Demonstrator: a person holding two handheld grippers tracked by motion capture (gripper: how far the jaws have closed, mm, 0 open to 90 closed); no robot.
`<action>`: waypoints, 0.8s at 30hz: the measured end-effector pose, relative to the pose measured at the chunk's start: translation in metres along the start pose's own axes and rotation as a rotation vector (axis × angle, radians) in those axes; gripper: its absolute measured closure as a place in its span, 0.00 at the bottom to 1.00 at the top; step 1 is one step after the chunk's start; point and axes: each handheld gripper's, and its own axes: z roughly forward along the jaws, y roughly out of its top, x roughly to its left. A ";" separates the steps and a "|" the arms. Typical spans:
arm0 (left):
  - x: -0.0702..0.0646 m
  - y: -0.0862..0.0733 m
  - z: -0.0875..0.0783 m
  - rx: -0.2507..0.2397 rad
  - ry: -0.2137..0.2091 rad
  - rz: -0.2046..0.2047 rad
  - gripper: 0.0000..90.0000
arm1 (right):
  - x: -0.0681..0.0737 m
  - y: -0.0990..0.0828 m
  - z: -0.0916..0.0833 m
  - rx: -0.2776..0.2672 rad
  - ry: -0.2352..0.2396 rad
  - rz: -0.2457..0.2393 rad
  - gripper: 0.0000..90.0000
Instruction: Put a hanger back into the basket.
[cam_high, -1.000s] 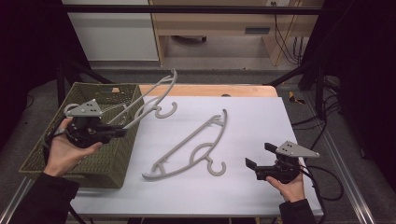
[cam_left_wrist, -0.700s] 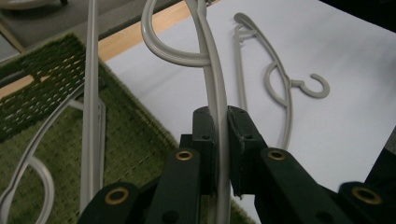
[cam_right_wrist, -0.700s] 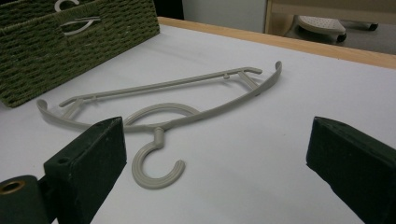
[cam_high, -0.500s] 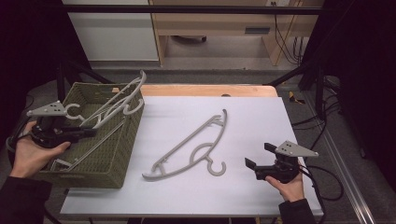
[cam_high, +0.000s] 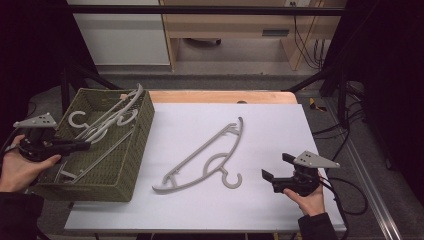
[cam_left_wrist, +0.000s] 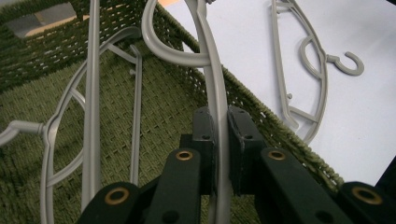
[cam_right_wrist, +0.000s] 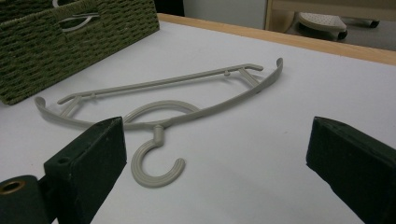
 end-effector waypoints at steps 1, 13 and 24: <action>0.001 -0.001 0.000 -0.005 0.001 -0.005 0.92 | 0.000 0.000 0.000 0.001 0.000 -0.001 0.06; -0.003 -0.017 -0.002 -0.027 -0.020 0.027 0.91 | 0.001 0.000 0.000 0.008 0.005 -0.001 0.06; 0.002 -0.029 0.007 -0.027 -0.057 0.014 0.91 | 0.001 -0.001 0.002 0.010 0.001 -0.001 0.06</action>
